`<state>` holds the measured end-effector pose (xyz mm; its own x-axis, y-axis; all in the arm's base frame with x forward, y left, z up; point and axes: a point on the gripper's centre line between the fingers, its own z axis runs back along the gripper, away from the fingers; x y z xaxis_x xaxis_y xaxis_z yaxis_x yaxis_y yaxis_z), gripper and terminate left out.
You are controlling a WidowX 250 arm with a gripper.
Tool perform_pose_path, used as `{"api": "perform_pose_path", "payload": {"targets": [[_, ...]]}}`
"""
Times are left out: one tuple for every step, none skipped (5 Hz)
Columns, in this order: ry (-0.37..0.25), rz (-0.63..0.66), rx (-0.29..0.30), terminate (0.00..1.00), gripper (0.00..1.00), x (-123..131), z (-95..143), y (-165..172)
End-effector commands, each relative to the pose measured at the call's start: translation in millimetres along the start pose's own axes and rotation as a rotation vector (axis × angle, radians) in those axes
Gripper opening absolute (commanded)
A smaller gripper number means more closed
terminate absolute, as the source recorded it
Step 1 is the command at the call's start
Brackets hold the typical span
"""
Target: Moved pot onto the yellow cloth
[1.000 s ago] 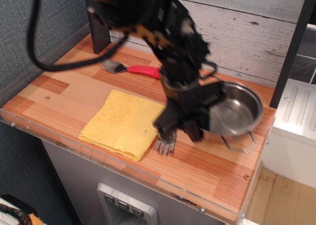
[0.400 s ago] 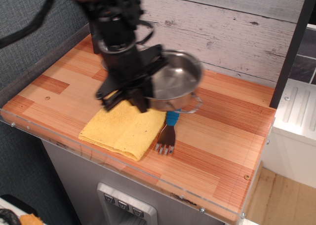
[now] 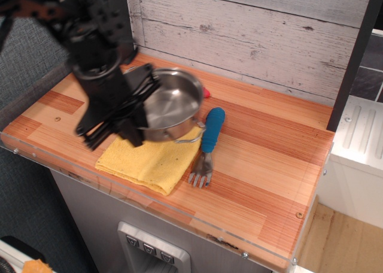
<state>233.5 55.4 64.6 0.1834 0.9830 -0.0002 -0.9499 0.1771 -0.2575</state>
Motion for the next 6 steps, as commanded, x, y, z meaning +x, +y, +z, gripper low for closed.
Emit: {"api": "perform_pose_path", "payload": {"targets": [[-0.006,-0.004,-0.011,0.0,0.0,5.2,-8.6,0.3],[-0.008,0.001,-0.001,0.0,0.0,6.1,-17.1,1.1],[0.0,0.022,0.008,0.0,0.0,7.0,-19.2,3.6],[0.009,0.05,0.03,0.0,0.0,6.6,-24.0,8.0],[0.022,0.081,0.033,0.0,0.0,6.5,-23.3,11.6],[0.03,0.117,0.036,0.0,0.0,7.5,-22.4,16.3]]}}
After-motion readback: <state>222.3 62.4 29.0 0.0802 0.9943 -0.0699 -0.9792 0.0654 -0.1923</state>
